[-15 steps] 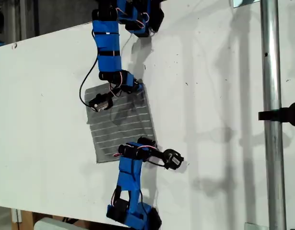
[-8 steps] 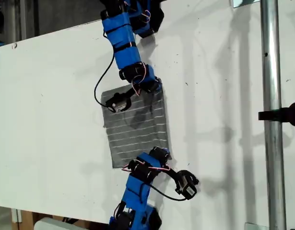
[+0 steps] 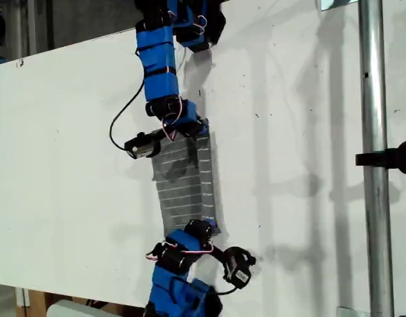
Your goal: Grasp corners of a towel and fold twice.
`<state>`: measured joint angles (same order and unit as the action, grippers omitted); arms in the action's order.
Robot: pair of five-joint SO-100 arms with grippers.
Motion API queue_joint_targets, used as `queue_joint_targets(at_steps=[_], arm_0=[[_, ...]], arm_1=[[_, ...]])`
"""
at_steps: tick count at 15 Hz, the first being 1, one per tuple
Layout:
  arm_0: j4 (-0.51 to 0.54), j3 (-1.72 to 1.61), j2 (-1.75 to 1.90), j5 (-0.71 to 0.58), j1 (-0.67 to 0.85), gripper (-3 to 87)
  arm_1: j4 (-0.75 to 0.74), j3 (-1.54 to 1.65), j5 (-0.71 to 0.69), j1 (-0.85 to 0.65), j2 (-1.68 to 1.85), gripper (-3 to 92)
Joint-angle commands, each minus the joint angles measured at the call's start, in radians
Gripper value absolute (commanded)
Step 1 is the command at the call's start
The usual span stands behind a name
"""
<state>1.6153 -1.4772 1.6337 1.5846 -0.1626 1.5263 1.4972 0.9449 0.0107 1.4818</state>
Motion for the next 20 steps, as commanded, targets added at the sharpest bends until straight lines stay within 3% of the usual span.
queue_joint_targets(at_steps=[1, 5, 9, 11, 17, 20], arm_0=[[-0.025, -0.227, 0.272, -0.103, 0.227, -2.8], [-0.092, -0.433, 0.377, -0.353, 0.638, -2.8], [-0.120, -0.382, 0.380, -0.571, 0.865, -2.8], [-0.130, -0.400, 0.385, -0.558, 0.827, -2.7], [-0.321, -0.626, 0.393, -0.270, 0.506, 1.0], [-0.396, -0.724, 0.402, -0.224, 0.480, 1.7]], arm_1=[[-0.048, -0.026, -0.164, -0.224, 0.025, -0.3], [-0.201, -0.149, -0.468, -0.523, -0.107, -0.3], [-0.235, -0.318, -0.595, -0.641, -0.155, -0.3], [-0.227, -0.279, -0.600, -0.637, -0.120, -0.3], [-0.207, -0.003, -0.456, -0.518, -0.184, -0.3], [-0.216, -0.009, -0.433, -0.499, -0.258, -0.3]])
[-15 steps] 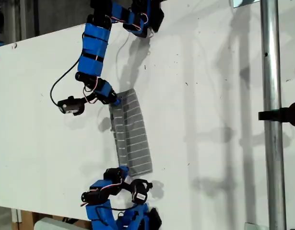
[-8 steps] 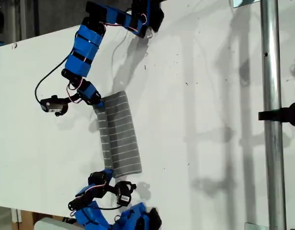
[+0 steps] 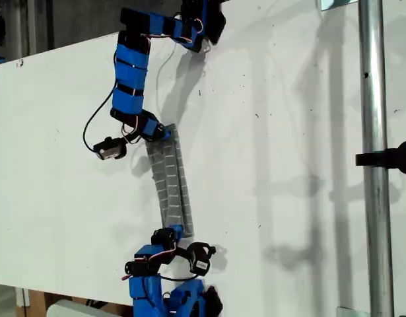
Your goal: Grasp corners of a towel and fold twice.
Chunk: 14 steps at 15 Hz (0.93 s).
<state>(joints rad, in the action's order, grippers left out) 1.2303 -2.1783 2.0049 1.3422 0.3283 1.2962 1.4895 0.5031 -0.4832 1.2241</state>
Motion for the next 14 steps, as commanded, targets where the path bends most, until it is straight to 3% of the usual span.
queue_joint_targets(at_steps=[1, 2, 4, 5, 10, 12, 14], arm_0=[[-0.032, -0.060, 0.034, 0.032, -0.012, 3.2], [-0.061, -0.100, 0.034, 0.048, -0.012, 5.4], [-0.066, -0.137, 0.046, 0.083, -0.031, 11.9], [-0.046, -0.144, 0.071, 0.101, -0.043, 13.8], [0.117, -0.302, 0.675, 0.164, -0.015, 18.6], [0.207, -0.393, 1.039, 0.140, -0.014, 14.8], [0.232, -0.509, 1.453, 0.109, -0.087, 11.5]], arm_1=[[0.006, -0.005, 0.014, -0.015, -0.021, -0.3], [0.005, -0.015, 0.014, -0.023, -0.044, 0.0], [0.037, -0.035, 0.014, -0.017, -0.052, 19.8], [0.069, -0.052, 0.023, -0.006, -0.032, 22.5], [0.229, -0.014, 0.132, 0.028, 0.359, 23.4], [0.198, 0.261, 0.278, -0.009, 0.719, 23.5], [0.147, 0.658, 0.445, -0.046, 1.233, 23.2]])
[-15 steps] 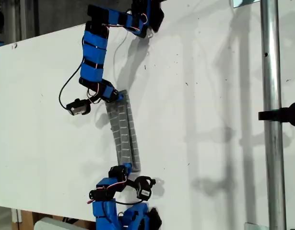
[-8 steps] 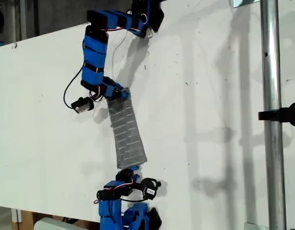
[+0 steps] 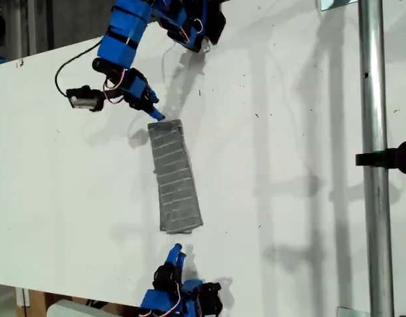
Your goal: Grasp corners of a towel and fold twice.
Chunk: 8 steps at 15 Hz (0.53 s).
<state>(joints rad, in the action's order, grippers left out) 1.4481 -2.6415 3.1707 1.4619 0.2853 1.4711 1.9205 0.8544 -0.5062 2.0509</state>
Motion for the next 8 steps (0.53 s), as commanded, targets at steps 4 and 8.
queue_joint_targets(at_steps=[4, 8], arm_0=[[-0.040, -0.110, 0.308, 0.018, -0.170, 5.1], [-0.092, -0.305, 0.310, 0.189, -0.192, -0.8]], arm_1=[[-0.020, 0.710, 0.442, 0.166, 0.985, 22.5], [0.026, 0.913, 0.574, 0.236, 1.235, 18.5]])
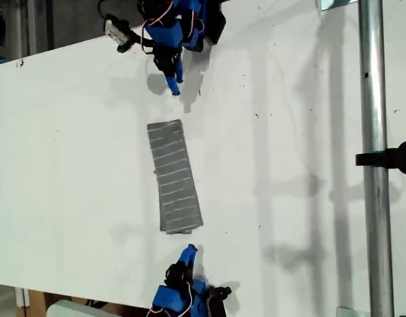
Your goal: Grasp corners of a towel and fold twice.
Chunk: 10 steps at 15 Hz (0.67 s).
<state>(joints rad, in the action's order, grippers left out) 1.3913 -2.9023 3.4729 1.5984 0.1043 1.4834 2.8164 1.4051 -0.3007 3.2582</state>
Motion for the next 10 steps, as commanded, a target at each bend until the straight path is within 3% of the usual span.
queue_joint_targets(at_steps=[1, 3, 5, 10], arm_0=[[-0.064, -0.107, 0.008, 0.064, -0.014, -1.7], [-0.078, -0.153, 0.008, 0.092, -0.034, -1.6], [-0.087, -0.123, 0.008, 0.081, -0.048, -1.9], [-0.121, -0.117, 0.008, 0.048, -0.043, -2.6]], arm_1=[[-0.006, 0.041, 0.040, 0.051, 0.028, 18.7], [-0.046, 0.049, 0.025, 0.031, 0.028, 22.4], [-0.120, -0.002, -0.141, -0.084, -0.021, 25.8], [-0.486, -0.426, -0.558, -0.275, -0.992, 30.9]])
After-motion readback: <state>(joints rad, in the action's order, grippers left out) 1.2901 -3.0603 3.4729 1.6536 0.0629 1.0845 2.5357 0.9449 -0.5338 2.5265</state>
